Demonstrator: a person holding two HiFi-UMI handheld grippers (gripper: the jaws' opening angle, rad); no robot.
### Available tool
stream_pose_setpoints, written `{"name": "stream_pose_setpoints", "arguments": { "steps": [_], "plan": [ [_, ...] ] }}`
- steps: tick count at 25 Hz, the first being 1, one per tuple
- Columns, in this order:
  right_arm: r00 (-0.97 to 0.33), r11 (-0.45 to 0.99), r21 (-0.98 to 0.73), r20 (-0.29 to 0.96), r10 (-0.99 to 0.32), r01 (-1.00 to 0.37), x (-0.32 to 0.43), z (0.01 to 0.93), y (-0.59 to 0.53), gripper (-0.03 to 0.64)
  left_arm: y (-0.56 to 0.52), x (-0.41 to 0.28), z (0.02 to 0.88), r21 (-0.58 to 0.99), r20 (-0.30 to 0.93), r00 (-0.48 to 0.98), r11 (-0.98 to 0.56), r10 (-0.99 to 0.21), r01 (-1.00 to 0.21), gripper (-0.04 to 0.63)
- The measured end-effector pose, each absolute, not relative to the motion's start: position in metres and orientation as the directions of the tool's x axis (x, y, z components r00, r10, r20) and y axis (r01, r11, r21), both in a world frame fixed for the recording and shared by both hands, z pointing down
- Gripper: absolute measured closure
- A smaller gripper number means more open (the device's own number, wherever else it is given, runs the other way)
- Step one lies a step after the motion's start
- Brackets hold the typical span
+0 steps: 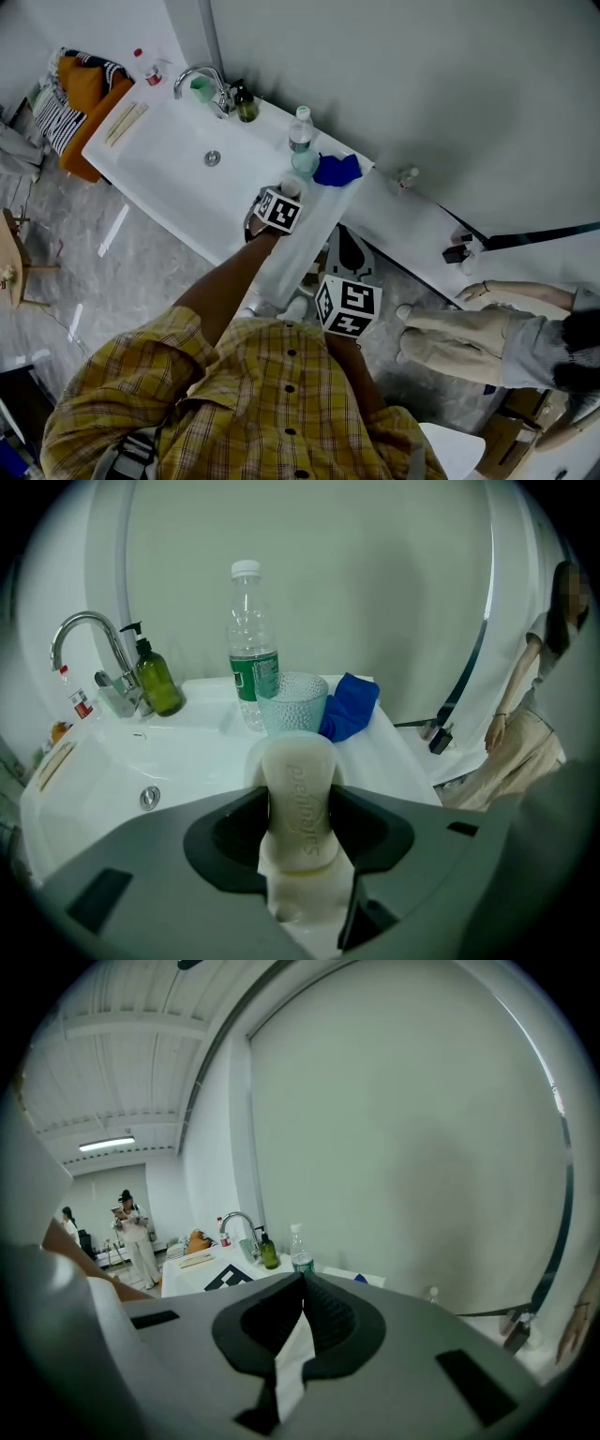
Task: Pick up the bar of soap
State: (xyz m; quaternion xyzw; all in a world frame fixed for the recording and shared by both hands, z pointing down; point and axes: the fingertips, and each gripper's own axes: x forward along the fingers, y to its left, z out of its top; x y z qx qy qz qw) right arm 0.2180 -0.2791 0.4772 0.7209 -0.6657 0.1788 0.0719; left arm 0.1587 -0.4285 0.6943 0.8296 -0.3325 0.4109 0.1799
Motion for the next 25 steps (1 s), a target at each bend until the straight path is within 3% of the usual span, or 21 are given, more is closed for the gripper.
{"name": "stream_pose_setpoints", "arguments": {
  "steps": [25],
  "plan": [
    [0.059,-0.113,-0.13,0.361,-0.931,-0.985,0.222,0.479,-0.271,0.598,-0.417,0.152,0.684,0.015,0.775,0.458,-0.712,-0.435,-0.702,0.393]
  ]
}}
